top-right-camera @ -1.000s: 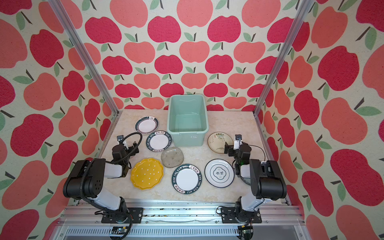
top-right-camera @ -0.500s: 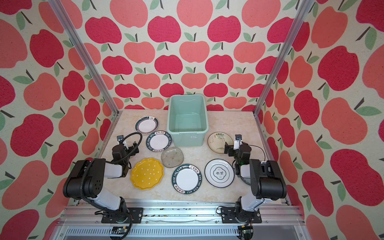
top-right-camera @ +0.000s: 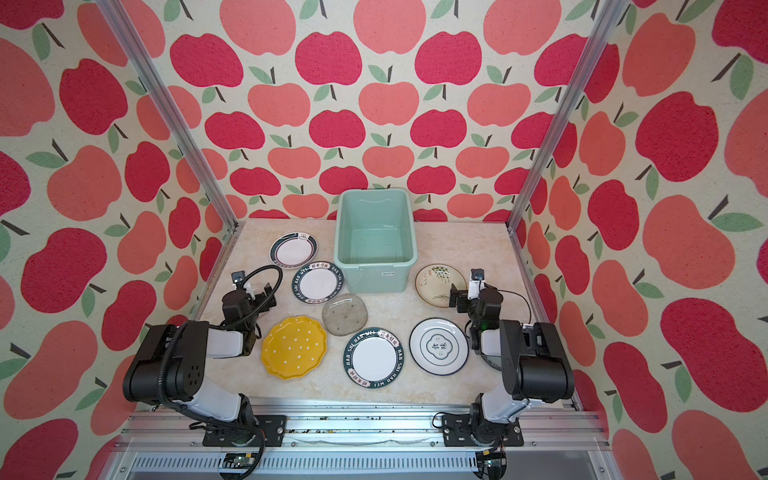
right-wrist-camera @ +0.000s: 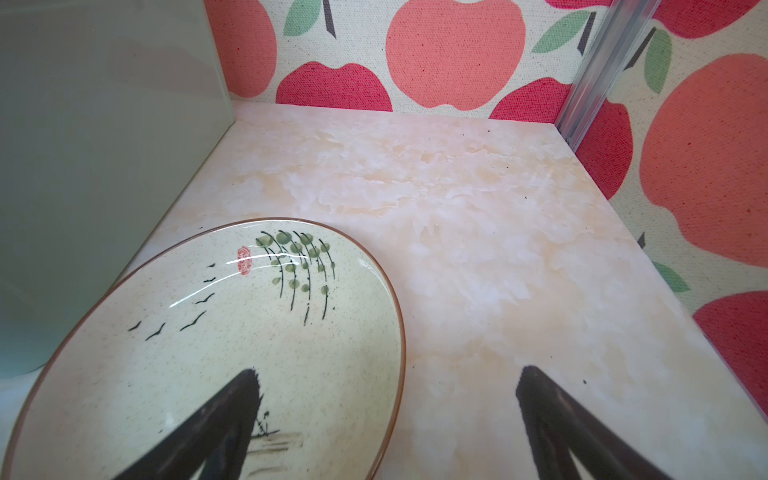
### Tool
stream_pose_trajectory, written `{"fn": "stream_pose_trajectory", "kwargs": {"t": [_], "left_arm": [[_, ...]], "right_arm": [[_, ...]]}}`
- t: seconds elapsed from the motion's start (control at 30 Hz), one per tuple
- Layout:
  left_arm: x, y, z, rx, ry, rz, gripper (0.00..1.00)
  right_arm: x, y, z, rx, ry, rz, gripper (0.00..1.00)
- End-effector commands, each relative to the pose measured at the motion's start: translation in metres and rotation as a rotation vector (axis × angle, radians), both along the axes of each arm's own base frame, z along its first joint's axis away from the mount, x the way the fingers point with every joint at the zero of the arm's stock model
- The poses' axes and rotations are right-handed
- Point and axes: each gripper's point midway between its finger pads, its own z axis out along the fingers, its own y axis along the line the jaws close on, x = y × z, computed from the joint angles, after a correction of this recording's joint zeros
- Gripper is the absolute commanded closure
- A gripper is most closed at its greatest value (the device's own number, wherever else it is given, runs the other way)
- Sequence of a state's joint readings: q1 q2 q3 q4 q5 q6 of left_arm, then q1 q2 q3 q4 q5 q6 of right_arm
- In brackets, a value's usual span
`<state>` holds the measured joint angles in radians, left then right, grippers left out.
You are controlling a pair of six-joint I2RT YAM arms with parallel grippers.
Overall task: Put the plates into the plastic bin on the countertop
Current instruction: 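Raise both arms from the rest pose toward the plates, then move the left and right grippers toward the yellow dotted plate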
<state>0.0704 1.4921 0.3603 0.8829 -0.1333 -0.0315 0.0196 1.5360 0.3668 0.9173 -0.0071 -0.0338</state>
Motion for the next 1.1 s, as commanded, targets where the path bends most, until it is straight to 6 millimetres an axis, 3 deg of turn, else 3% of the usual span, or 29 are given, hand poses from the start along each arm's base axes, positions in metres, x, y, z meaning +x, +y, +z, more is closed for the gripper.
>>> {"fn": "stream_pose_trajectory", "kwargs": {"t": [0.0,0.13,0.2,0.27,0.33,0.43,0.57,0.7,0.83,0.97,1.07], "left_arm": [[-0.011,0.002,0.048,0.02,-0.056,0.031,0.01],[-0.04,-0.001,0.107,-0.068,-0.048,0.054,0.01],[-0.069,0.012,0.126,-0.224,-0.007,0.19,0.01],[-0.1,0.013,0.132,-0.403,0.087,0.266,0.01],[-0.122,-0.004,0.14,-0.538,0.17,0.205,0.01],[-0.14,-0.036,0.152,-0.706,0.218,0.062,0.01],[-0.169,-0.054,0.137,-0.849,0.412,0.113,0.01],[-0.194,-0.074,0.114,-0.915,0.693,0.141,0.01],[-0.208,-0.074,0.097,-0.837,0.841,0.181,0.01],[-0.204,-0.068,0.088,-0.77,0.88,0.208,0.01],[-0.201,-0.059,0.072,-0.71,0.926,0.262,0.01]], "right_arm": [[0.001,0.0,0.027,-0.01,-0.018,-0.002,0.0],[-0.008,0.003,0.067,0.088,-0.02,-0.011,0.0],[-0.014,-0.001,0.087,0.275,0.037,-0.092,0.0],[-0.024,0.0,0.096,0.508,0.153,-0.175,0.0],[-0.033,0.023,0.113,0.708,0.223,-0.056,0.0],[-0.044,0.041,0.132,0.894,0.23,0.037,0.01],[-0.066,0.053,0.15,0.966,0.257,0.032,0.01],[-0.098,0.085,0.166,0.958,0.324,0.082,0.02],[-0.133,0.13,0.152,0.954,0.468,0.099,0.06],[-0.161,0.173,0.134,0.926,0.54,0.097,0.06],[-0.176,0.217,0.132,0.893,0.534,0.157,0.05]]}}
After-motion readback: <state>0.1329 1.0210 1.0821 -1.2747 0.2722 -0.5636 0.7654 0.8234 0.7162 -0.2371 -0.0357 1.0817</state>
